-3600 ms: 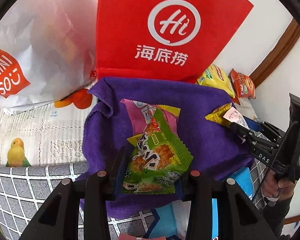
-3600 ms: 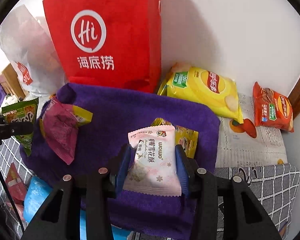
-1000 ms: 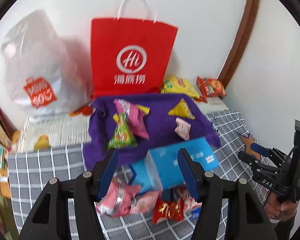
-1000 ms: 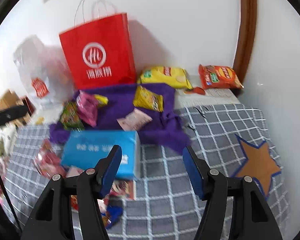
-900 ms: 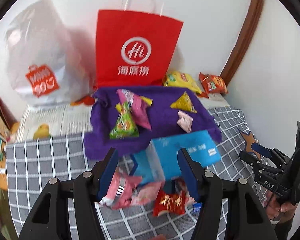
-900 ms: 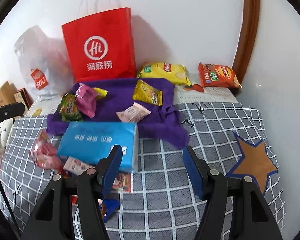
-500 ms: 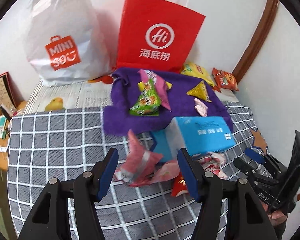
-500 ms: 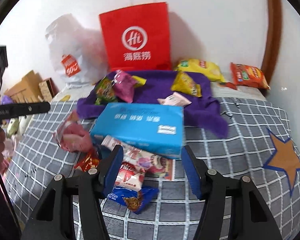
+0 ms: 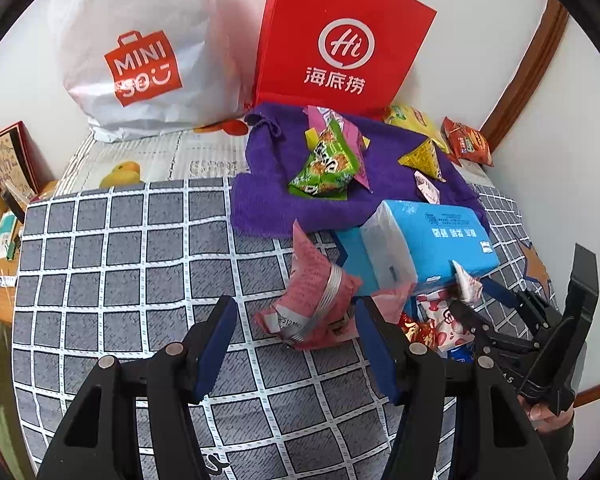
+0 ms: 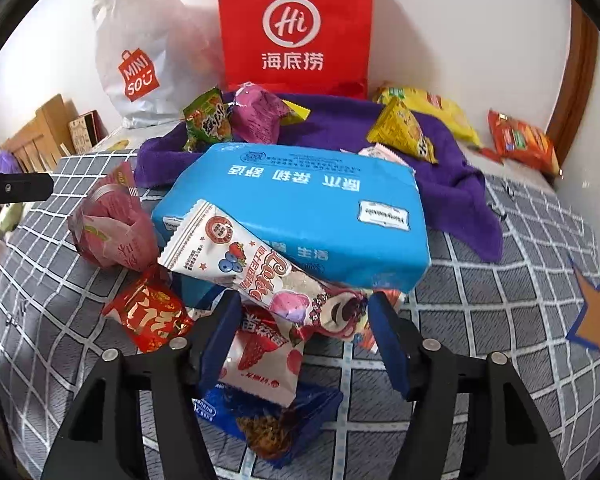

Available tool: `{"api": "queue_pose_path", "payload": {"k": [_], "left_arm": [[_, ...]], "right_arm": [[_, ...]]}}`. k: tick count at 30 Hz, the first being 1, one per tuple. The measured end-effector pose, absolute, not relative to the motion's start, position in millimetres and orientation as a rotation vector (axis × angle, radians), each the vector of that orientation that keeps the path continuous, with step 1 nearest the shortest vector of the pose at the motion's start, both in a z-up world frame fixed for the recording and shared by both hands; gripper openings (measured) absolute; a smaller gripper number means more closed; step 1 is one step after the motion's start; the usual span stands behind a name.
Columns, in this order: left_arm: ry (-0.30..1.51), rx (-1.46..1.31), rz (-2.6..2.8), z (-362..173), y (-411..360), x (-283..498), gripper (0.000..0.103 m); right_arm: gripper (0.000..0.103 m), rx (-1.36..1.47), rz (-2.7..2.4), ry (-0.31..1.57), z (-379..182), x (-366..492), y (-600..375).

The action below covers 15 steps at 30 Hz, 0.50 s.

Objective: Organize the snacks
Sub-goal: 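Grasp the white ice-cream-print stick packet with the right tool while the left tool grasps the pink wrapped packet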

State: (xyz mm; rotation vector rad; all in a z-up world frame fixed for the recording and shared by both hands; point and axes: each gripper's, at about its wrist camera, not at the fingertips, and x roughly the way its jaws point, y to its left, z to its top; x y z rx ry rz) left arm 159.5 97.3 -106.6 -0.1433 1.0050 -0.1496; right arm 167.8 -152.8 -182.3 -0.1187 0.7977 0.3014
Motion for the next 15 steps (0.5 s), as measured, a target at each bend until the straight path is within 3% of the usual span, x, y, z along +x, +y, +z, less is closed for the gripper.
{"api": "queue_pose_path", "payload": {"k": [1,3,6,15], "left_arm": [[1.008,-0.144,-0.149,-108,97,160,0.059],[1.014,-0.148,-0.148,-109,97,159,0.059],[1.014,-0.153,-0.149,-110,98,158,0.059],[0.997,-0.162,-0.149,-108,104,157,0.059]], "right_arm": [[0.062,-0.121,0.306,0.793,-182,169,-153],[0.035,-0.109,0.320,0.801,-181,172,-154],[0.025,-0.101,0.307,0.811,-179,175,-161],[0.023,-0.017,0.237,0.903,-164,157,-227]]}}
